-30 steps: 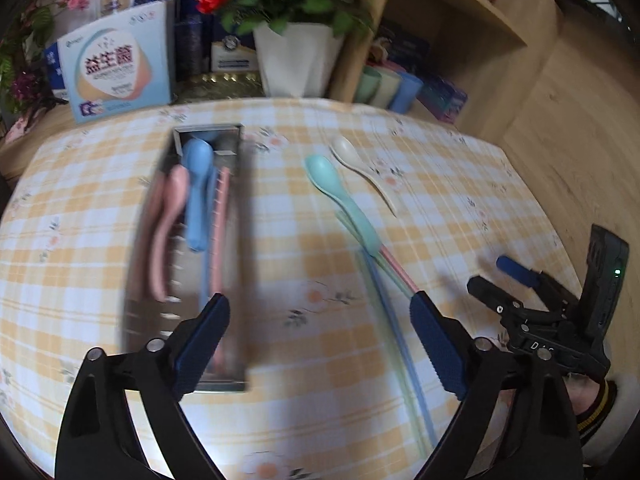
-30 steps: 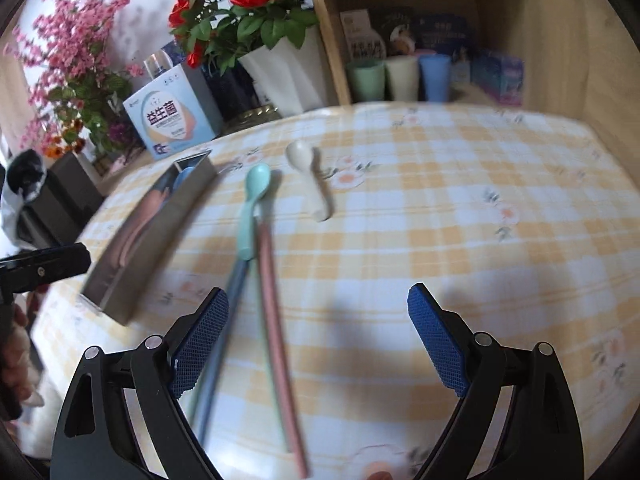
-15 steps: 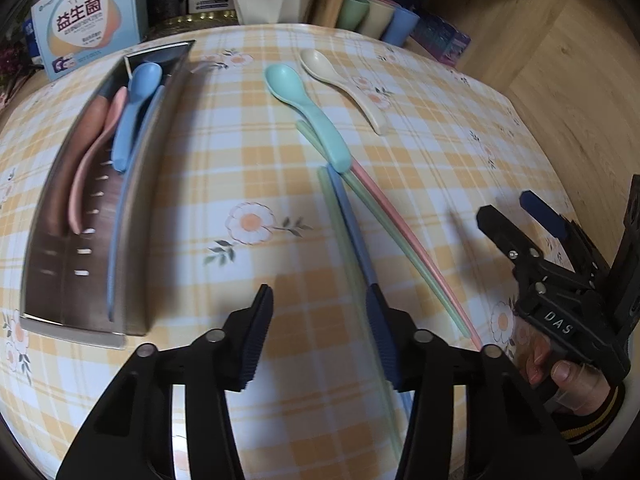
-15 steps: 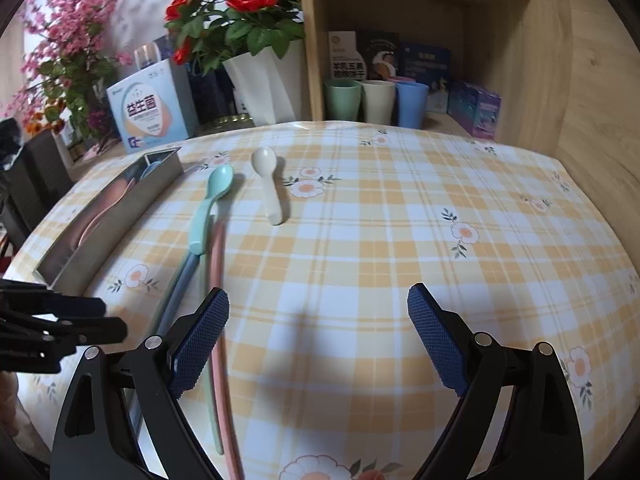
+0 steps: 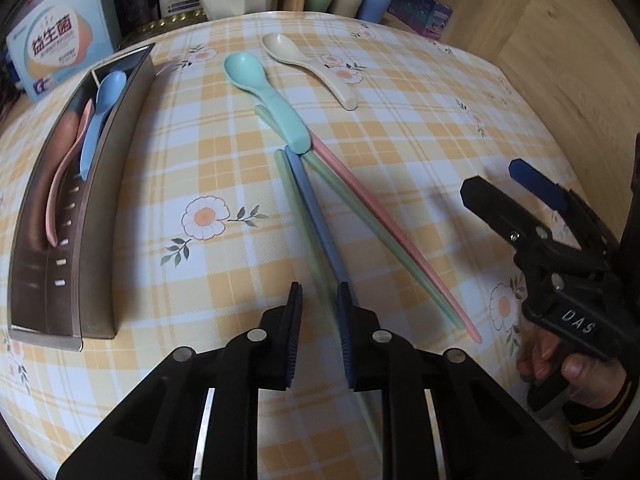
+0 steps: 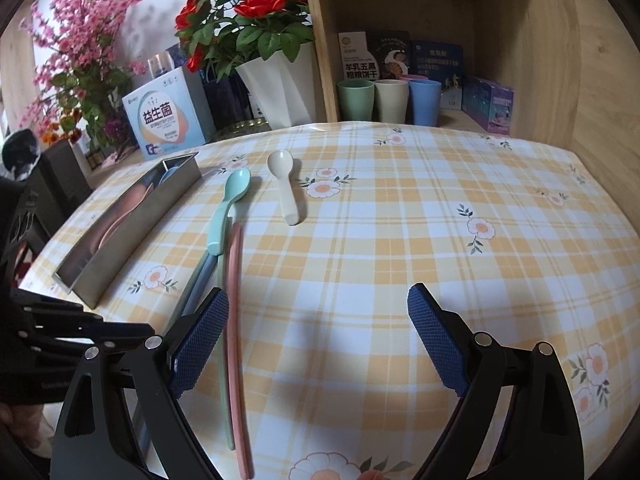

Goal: Organize utensils
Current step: 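Move the left tool to the green chopstick and close on it, then grasp the pink chopstick with the right tool while the left tool holds the green chopstick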

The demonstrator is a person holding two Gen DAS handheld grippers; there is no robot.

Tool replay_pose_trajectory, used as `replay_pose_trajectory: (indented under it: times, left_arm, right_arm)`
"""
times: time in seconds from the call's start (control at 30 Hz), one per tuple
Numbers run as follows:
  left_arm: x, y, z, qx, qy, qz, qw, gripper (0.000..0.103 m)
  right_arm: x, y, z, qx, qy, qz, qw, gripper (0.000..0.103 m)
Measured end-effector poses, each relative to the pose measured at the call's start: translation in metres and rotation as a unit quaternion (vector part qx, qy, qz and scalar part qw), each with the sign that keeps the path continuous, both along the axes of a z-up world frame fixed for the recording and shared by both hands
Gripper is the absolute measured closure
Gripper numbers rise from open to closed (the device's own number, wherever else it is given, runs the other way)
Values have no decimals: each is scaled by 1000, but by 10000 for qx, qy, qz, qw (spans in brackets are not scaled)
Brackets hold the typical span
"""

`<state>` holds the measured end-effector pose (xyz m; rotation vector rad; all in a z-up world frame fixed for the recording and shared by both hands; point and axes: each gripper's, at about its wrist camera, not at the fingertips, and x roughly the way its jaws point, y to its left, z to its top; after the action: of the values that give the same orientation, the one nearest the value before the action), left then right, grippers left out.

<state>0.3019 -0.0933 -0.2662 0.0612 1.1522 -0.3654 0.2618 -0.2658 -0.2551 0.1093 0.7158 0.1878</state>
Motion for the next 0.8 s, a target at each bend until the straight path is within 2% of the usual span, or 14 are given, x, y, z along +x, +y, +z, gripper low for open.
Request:
replay_pose_trajectory:
  times: [0.23, 0.37, 0.4, 0.43, 0.53, 0.8]
  left_arm:
    - [-2, -12, -1, 420, -164, -92, 9989, 86]
    - [-3, -14, -2, 472, -226, -92, 9986, 87]
    - [-3, -13, -2, 491, -237, -77, 9985, 90]
    - [-2, -11, -2, 487, -248, -26, 9985, 94]
    - [-3, -5, -2, 329, -208, 86, 9992, 96]
    - [-8, 8, -1, 193, -179, 276, 9993, 97]
  right_arm:
    - [1, -2, -2, 54, 50, -53, 10000, 15]
    - [2, -4, -3, 88, 100, -107, 9999, 15]
    - [2, -4, -3, 88, 115, -108, 9998, 15]
    - [3, -4, -3, 90, 133, -103, 9998, 15]
    - [5, -5, -5, 138, 204, -91, 9997, 15]
    - [14, -18, -14, 592, 580, -124, 9965, 15]
